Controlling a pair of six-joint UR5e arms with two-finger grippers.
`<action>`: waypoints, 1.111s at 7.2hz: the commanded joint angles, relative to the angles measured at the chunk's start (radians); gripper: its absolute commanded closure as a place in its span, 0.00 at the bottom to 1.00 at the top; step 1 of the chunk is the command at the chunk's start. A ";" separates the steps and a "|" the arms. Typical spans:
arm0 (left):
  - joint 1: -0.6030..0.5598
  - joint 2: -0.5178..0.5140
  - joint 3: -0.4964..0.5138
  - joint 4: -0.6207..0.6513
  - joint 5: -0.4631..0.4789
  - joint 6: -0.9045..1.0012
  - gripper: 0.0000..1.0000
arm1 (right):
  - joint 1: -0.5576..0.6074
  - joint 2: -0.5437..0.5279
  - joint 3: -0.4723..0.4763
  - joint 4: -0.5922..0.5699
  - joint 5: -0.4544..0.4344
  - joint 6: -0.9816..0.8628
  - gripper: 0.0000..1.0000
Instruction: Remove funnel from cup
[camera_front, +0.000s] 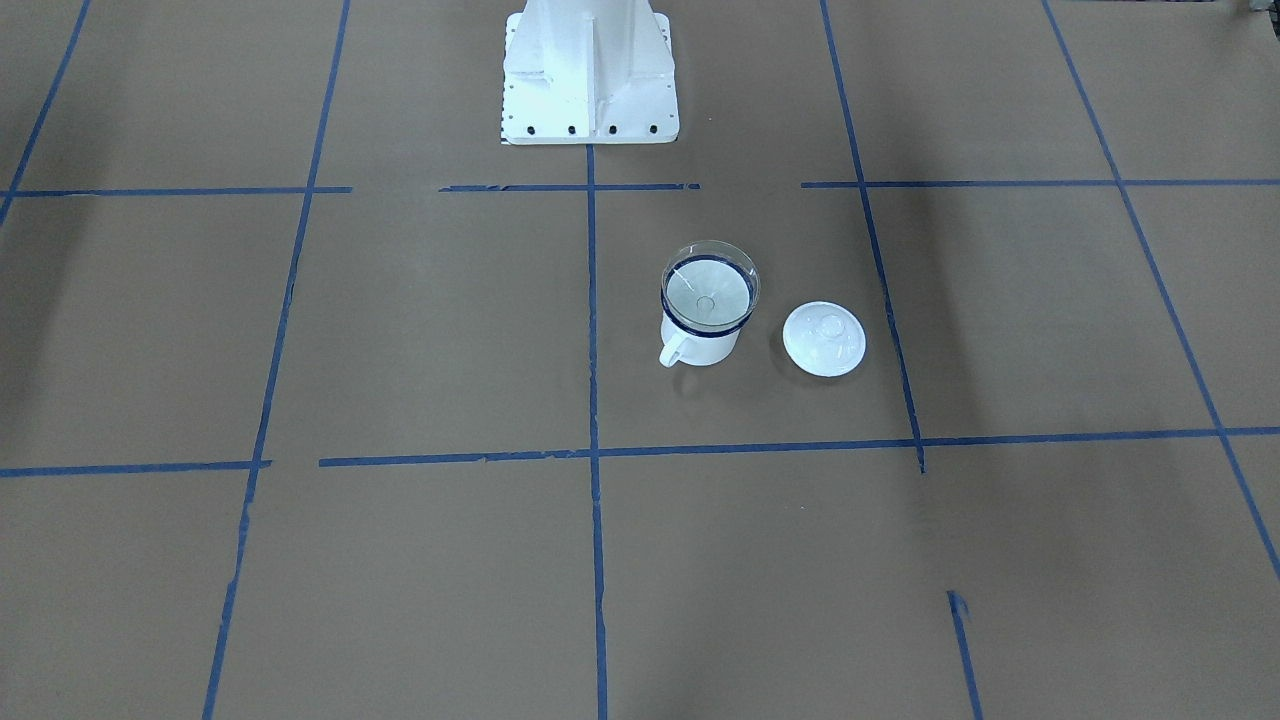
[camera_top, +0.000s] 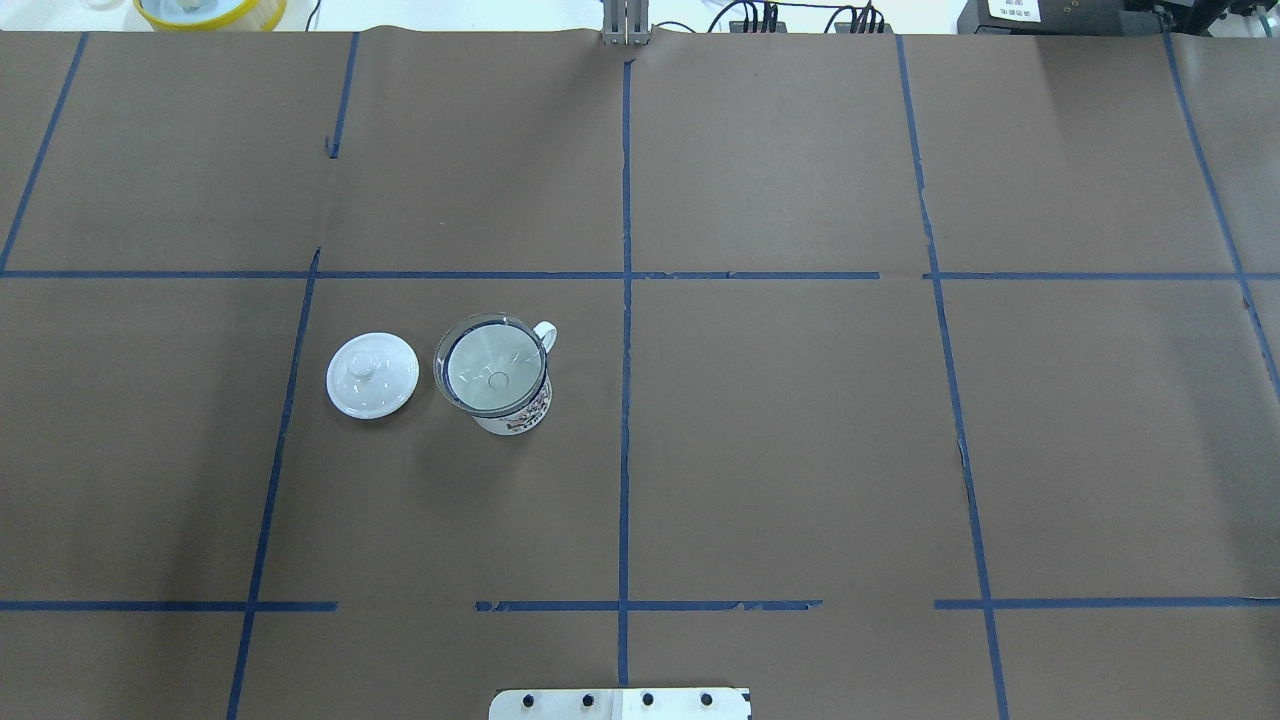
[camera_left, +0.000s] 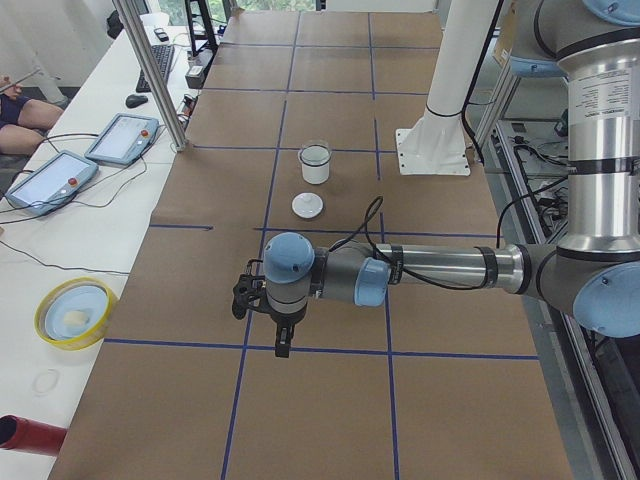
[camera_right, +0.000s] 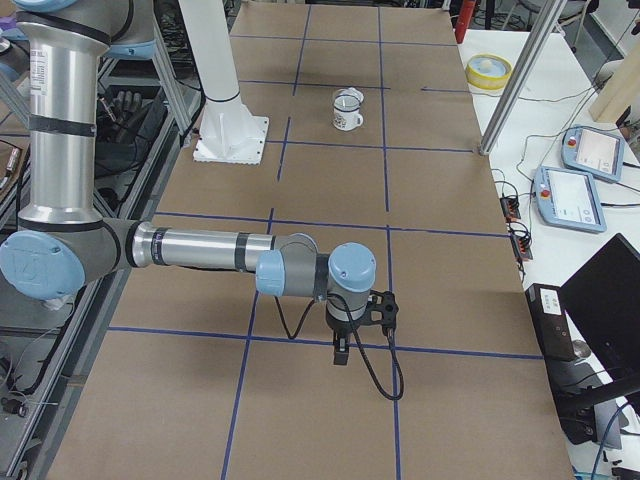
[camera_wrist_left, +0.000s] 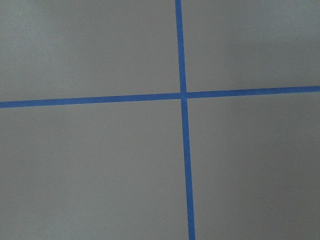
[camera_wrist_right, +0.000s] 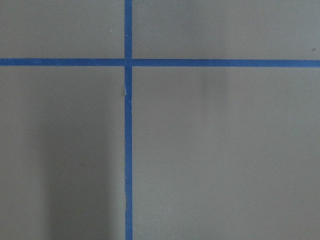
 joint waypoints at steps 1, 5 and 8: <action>0.000 0.002 -0.001 0.000 0.004 0.002 0.00 | 0.000 0.000 0.000 0.000 0.000 0.000 0.00; 0.000 -0.012 -0.013 0.000 0.006 -0.008 0.00 | 0.000 0.000 0.000 0.000 0.000 0.000 0.00; 0.046 -0.013 -0.219 0.001 0.009 -0.279 0.00 | 0.000 0.000 0.000 0.000 0.000 0.000 0.00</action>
